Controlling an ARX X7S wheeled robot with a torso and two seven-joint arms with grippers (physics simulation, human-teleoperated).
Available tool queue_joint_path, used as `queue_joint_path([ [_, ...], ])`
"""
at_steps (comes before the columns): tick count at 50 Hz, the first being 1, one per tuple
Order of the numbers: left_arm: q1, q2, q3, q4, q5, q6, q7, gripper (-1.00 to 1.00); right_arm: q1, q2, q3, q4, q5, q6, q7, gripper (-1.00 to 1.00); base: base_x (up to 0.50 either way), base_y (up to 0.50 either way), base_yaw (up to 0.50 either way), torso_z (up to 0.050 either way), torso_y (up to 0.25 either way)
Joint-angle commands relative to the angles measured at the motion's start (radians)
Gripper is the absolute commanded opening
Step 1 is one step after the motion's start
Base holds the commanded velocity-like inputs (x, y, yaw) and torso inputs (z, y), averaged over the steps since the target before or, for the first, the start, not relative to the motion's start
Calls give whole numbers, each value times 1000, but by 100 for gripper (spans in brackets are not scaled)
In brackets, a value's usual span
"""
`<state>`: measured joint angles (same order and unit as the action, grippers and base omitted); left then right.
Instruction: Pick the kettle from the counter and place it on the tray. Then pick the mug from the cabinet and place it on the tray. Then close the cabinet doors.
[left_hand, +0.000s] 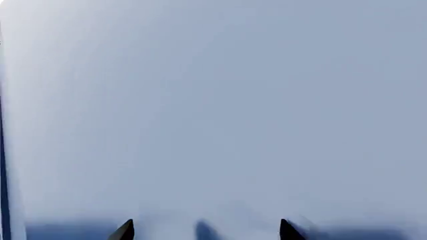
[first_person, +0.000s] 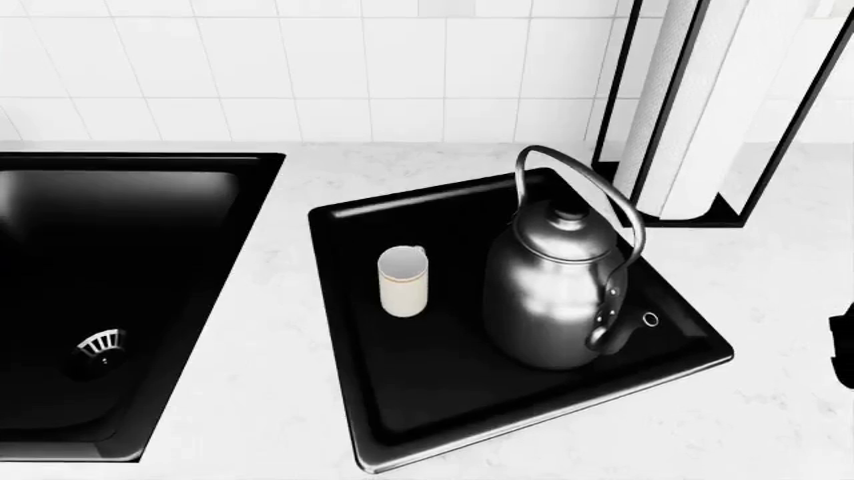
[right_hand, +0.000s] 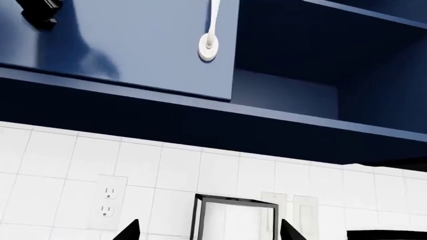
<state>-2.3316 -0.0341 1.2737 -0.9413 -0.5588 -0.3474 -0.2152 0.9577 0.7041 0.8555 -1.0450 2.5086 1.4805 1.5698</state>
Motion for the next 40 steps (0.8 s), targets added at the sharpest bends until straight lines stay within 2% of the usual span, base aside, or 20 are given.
queue_joint_path([
  [1, 2, -232, -250, 256, -473, -35, -148, 100, 38, 15, -46, -2, -15, -23, 1, 100, 0, 0, 0, 0, 0],
  [6, 80, -473, -421, 769, -707, -111, -388, 100, 82, 32, -109, -2, -40, -59, 1, 100, 0, 0, 0, 0, 0],
  [9, 176, -628, -524, 1061, -885, -110, -522, 100, 116, 44, -160, -2, -63, -82, 1, 100, 0, 0, 0, 0, 0],
  [11, 250, -719, -590, 1219, -986, -74, -594, 100, 131, 56, -167, -2, -60, -101, 1, 100, 0, 0, 0, 0, 0],
  [16, 455, -930, -715, 1534, -1133, 57, -715, 100, 149, 59, -196, -2, -80, -113, 1, 100, 0, 0, 0, 0, 0],
  [20, 690, -1103, -798, 1736, -1193, 214, -755, 100, 158, 53, -212, -2, -90, -106, 1, 100, 0, 0, 0, 0, 0],
  [22, 869, -1228, -845, 1835, -1166, 347, -748, 100, 162, 53, -224, -2, -98, -106, 1, 100, 0, 0, 0, 0, 0],
  [24, 1074, -1359, -871, 1909, -1089, 545, -730, 100, 172, 54, -232, -2, -103, -107, 1, 100, 0, 0, 0, 0, 0],
  [27, 1313, -1524, -766, 1984, -957, 885, -705, 100, 178, 47, -249, -2, -117, -106, 1, 100, 1, -164, 0, 0, 0],
  [32, 1384, -1536, -700, 1988, -847, 959, -704, 100, 185, 37, -255, -2, -126, -105, 1, 100, 3, -500, 0, 0, 0],
  [40, 1392, -1536, -698, 1988, -847, 966, -707, 100, 204, 79, -264, -2, -124, -150, 1, 100, 3, -500, 0, 0, 0],
])
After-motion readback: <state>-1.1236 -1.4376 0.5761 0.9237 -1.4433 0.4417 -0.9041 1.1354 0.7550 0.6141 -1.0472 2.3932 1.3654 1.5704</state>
